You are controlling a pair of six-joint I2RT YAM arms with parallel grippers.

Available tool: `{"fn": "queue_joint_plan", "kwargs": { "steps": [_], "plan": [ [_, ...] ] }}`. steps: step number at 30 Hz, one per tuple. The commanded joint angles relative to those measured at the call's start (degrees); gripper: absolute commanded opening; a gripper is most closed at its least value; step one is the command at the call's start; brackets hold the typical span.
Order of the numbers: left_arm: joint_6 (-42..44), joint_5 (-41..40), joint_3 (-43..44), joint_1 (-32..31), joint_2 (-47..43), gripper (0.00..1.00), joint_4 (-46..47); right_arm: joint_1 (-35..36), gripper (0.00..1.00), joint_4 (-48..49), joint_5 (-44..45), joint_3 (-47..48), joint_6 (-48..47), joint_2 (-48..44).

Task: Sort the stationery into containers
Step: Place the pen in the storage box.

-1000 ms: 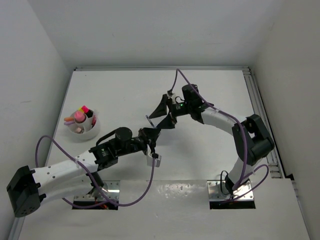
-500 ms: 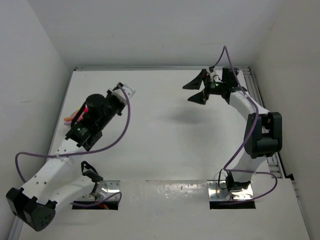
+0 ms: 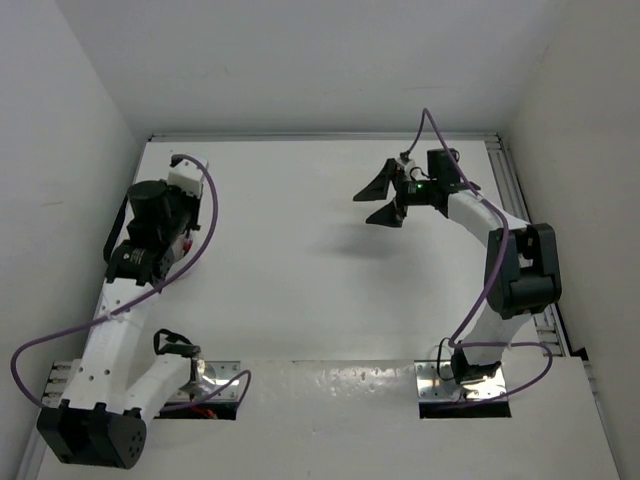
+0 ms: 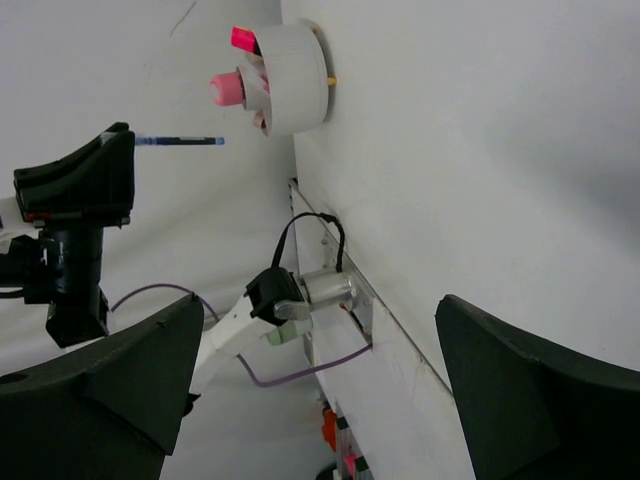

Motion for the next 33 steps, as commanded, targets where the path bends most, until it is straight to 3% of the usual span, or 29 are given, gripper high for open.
{"fn": "queue_joint_plan", "kwargs": {
  "steps": [1,8,22,33],
  "plan": [
    [4.12,4.75,-1.30,3.31,-2.62,0.00,0.91,0.62,0.96,0.82,-0.10,-0.70,-1.66,-2.36],
    [7.29,8.27,-6.22,7.71,-0.87,0.00,5.92,0.71,0.96,-1.45,0.26,0.36,-3.76,-1.75],
    [11.95,20.22,-6.84,16.42,8.19,0.03,11.19,-1.49,0.98,-6.29,0.34,0.97,-8.43,-1.74],
    [10.46,27.44,-12.98,20.99,7.14,0.19,13.74,-2.37,0.98,-7.26,0.17,0.71,-9.30,-1.92]
  ]
}}
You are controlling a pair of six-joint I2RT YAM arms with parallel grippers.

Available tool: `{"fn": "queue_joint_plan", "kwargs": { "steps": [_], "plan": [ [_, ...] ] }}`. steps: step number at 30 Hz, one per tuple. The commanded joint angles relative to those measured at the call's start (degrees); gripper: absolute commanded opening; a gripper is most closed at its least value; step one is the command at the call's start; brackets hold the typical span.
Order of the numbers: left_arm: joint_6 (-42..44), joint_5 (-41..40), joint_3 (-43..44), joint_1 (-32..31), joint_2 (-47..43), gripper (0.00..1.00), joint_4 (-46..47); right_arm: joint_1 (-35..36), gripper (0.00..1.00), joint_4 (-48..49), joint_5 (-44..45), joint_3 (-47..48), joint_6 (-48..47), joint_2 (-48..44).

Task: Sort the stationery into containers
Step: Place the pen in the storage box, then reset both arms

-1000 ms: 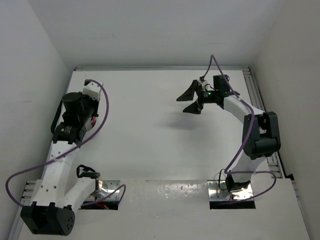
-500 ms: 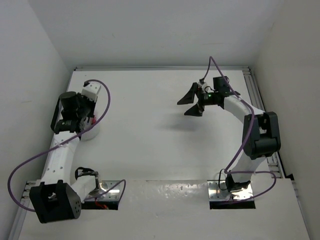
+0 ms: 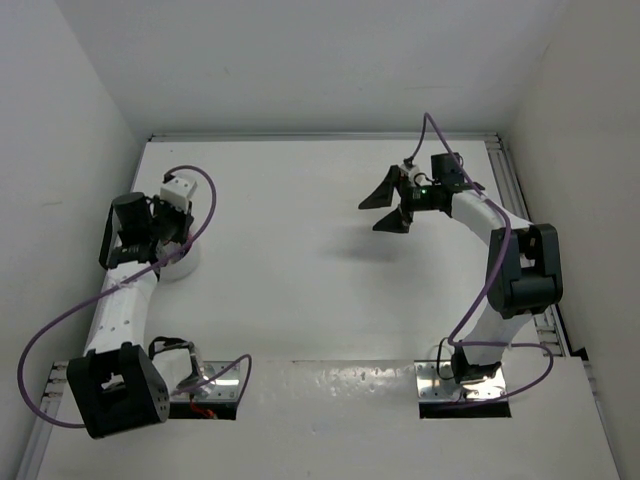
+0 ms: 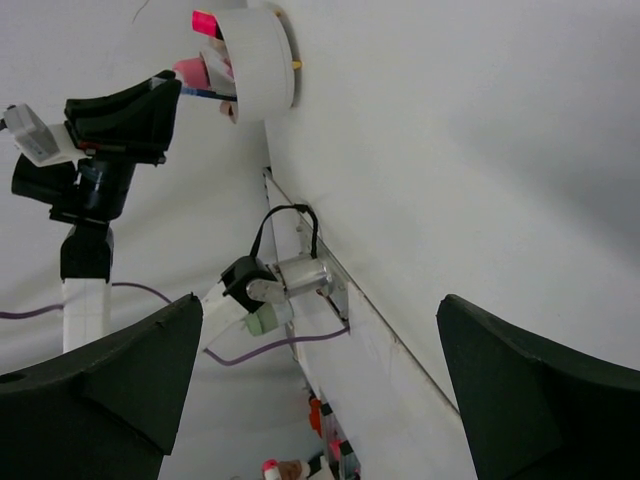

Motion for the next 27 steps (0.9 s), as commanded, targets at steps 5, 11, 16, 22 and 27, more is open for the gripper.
{"fn": "queue_joint_plan", "kwargs": {
  "steps": [5,11,16,22,27],
  "plan": [
    [-0.45,2.84,-3.23,2.31,-1.67,0.49,3.87,-0.86,0.98,0.10,-0.18,1.08,-1.35,-2.36],
    [2.10,7.76,6.93,2.57,0.17,1.00,-1.22,-1.74,0.99,-0.68,1.04,1.16,-3.54,-5.34],
    [-0.26,8.65,24.07,-1.64,7.37,1.00,-12.90,-8.30,0.99,-5.86,7.45,2.83,-12.39,-10.61],
    [-4.75,8.73,34.48,-9.63,13.19,1.00,-19.17,-12.90,0.99,-16.41,21.95,6.26,-29.81,-19.83],
    [-7.39,6.89,31.31,-15.95,14.32,1.00,-15.39,-15.27,0.99,-18.17,27.94,6.44,-36.59,-23.72]
  ]
}}
